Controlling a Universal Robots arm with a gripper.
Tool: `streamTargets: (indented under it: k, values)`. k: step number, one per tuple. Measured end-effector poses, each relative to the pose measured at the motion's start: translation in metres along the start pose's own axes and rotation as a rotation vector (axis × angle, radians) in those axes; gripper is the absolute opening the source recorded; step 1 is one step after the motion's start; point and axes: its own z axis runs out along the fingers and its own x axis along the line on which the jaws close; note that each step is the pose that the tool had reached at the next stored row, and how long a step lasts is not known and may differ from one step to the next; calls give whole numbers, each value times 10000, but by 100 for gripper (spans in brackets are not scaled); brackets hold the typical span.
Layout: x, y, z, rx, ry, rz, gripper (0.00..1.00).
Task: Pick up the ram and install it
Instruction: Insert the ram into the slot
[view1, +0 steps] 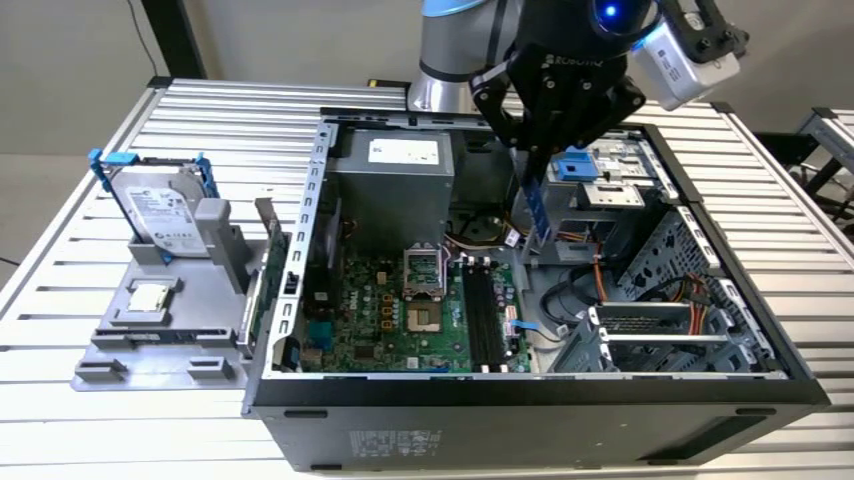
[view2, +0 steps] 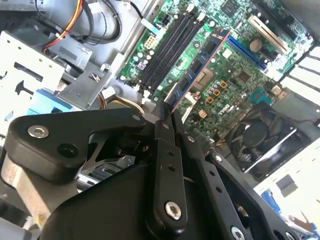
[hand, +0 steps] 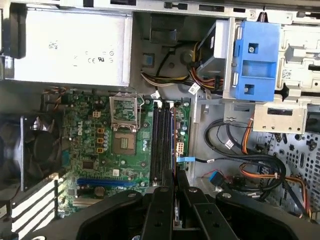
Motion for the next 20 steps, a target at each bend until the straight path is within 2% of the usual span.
streamTargets:
  k: [2,10,20]
  values:
    - [0,0,0,4,0,221,0]
    - [-4,1,4,3,0,249,0]
    - [-99,-13,76,6,1,420,0]
